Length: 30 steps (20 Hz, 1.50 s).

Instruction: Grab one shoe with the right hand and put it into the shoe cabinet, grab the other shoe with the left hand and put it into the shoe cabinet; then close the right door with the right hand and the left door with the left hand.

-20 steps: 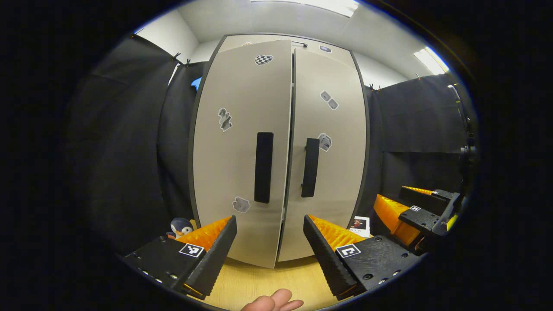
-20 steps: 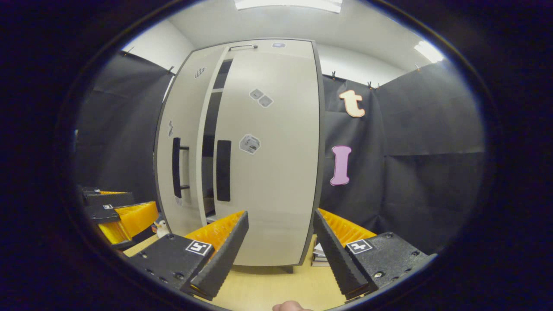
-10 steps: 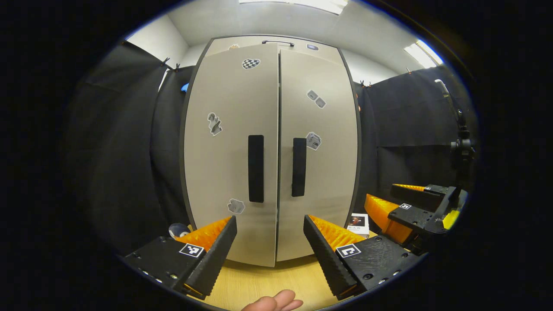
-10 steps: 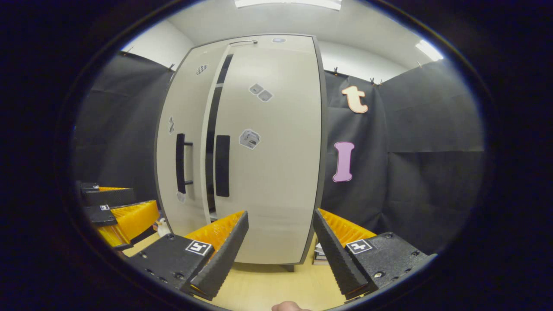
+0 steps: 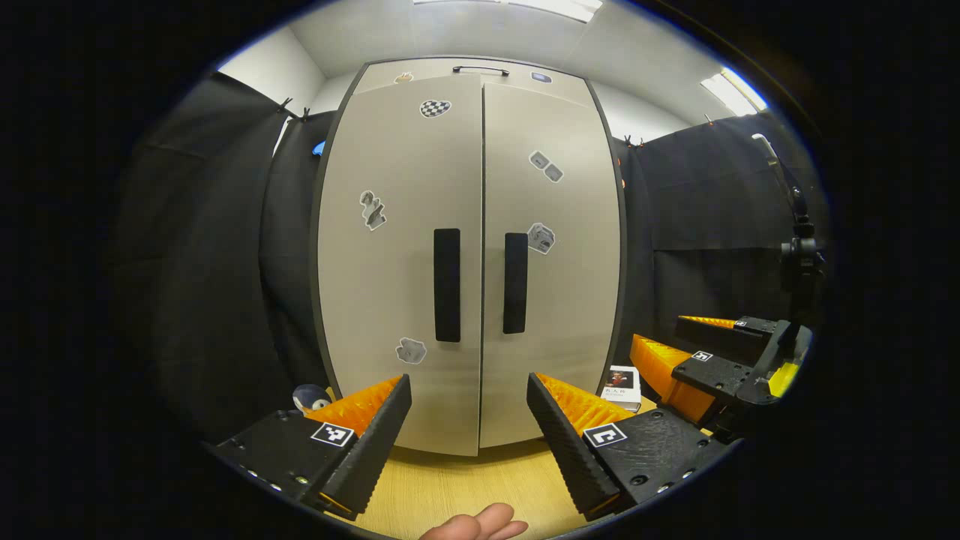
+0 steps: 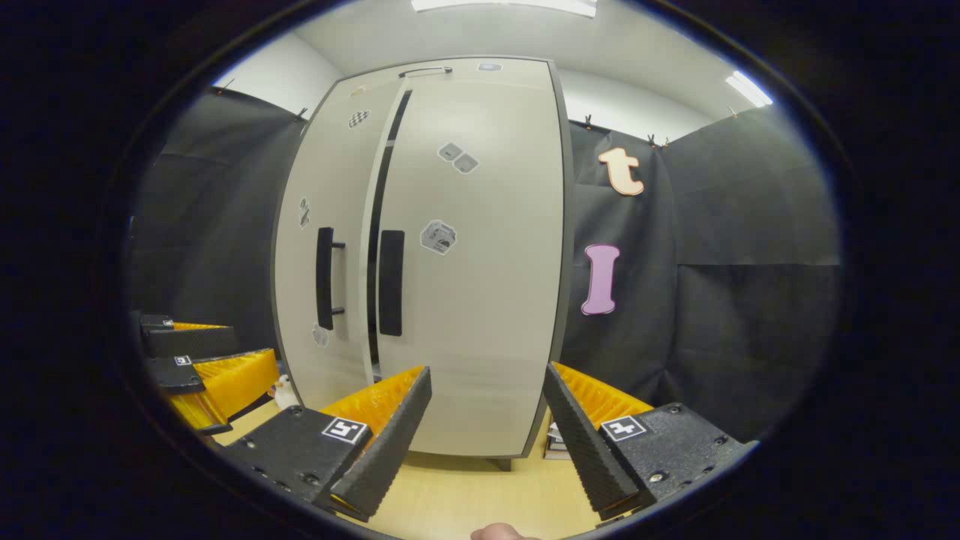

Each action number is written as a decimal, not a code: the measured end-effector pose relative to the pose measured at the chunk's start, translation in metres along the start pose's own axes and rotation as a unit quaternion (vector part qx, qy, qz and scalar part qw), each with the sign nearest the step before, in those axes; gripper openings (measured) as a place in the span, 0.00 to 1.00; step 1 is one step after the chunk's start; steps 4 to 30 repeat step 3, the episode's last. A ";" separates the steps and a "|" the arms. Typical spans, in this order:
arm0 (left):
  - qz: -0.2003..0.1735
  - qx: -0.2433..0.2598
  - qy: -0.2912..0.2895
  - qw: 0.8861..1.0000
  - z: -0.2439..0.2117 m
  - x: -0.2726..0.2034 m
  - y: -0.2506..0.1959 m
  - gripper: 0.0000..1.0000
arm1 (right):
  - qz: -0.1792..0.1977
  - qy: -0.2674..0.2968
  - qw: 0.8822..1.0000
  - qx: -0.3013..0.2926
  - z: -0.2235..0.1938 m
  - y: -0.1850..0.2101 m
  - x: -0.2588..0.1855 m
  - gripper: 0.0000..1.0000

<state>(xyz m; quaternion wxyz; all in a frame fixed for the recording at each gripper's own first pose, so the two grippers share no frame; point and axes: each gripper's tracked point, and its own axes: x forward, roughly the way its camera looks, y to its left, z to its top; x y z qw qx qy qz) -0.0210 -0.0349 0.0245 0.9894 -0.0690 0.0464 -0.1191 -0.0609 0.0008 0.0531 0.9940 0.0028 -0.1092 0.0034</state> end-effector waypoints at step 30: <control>-0.002 -0.001 0.005 1.000 -0.002 0.001 -0.001 0.95 | 0.001 0.004 1.000 0.000 -0.004 0.000 0.000 0.98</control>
